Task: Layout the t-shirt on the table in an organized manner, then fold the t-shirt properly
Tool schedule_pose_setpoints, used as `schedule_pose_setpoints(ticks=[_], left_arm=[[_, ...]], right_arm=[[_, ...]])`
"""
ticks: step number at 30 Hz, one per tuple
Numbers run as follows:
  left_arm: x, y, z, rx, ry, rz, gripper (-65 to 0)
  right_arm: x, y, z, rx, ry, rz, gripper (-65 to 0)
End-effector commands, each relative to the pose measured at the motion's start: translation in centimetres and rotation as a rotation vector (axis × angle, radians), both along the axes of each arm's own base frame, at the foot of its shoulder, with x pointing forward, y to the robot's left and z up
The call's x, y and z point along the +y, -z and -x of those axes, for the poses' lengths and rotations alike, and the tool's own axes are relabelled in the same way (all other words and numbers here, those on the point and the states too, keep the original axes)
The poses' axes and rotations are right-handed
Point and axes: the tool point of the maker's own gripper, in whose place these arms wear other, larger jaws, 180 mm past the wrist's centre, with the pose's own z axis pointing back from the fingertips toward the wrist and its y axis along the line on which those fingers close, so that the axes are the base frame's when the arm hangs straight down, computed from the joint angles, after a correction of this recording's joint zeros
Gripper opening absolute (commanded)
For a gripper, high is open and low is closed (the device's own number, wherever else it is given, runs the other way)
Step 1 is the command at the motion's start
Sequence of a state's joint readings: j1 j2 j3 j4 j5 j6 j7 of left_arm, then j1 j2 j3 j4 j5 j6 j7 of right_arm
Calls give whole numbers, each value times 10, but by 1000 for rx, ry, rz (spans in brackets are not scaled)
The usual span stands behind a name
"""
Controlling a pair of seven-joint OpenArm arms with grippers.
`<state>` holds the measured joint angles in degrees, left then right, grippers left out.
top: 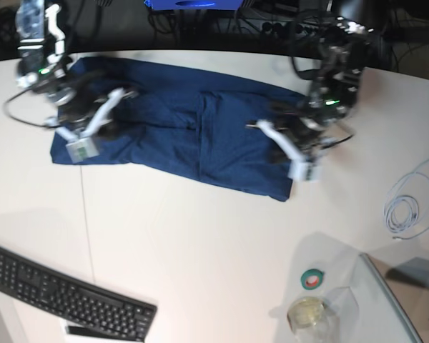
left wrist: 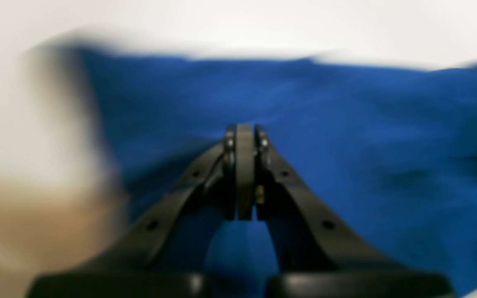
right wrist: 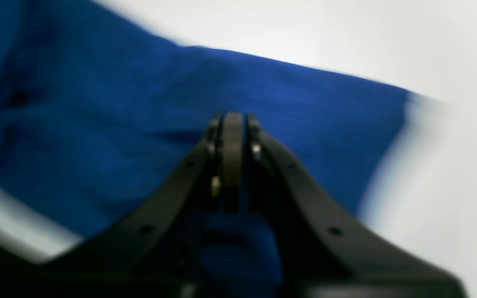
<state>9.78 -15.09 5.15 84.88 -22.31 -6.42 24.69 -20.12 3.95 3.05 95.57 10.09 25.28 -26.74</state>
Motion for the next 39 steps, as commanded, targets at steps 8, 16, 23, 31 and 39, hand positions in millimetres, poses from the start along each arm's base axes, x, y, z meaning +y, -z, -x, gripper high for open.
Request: schedule_pose_setpoints(ticks=[8,16,23,31,39], left_arm=[[202,-28,61,-31,-381,-156,-650],[237,-21,93,5,-427,-141,-650],[216,-10,89,16,-405,-103,-650],[191,2,86,43,-342,-77,-650],[195,2,89,49,-348,-86,-650]], right_arm=[[106,-3,31,61,-308,-75,-324],[134,15,56,137,-376,-104,-320],[135,21,45,142,-378,-97,-323],[134,25,38,145,-378,-88,-387],[134,23,33,134,-379,-86,-591]])
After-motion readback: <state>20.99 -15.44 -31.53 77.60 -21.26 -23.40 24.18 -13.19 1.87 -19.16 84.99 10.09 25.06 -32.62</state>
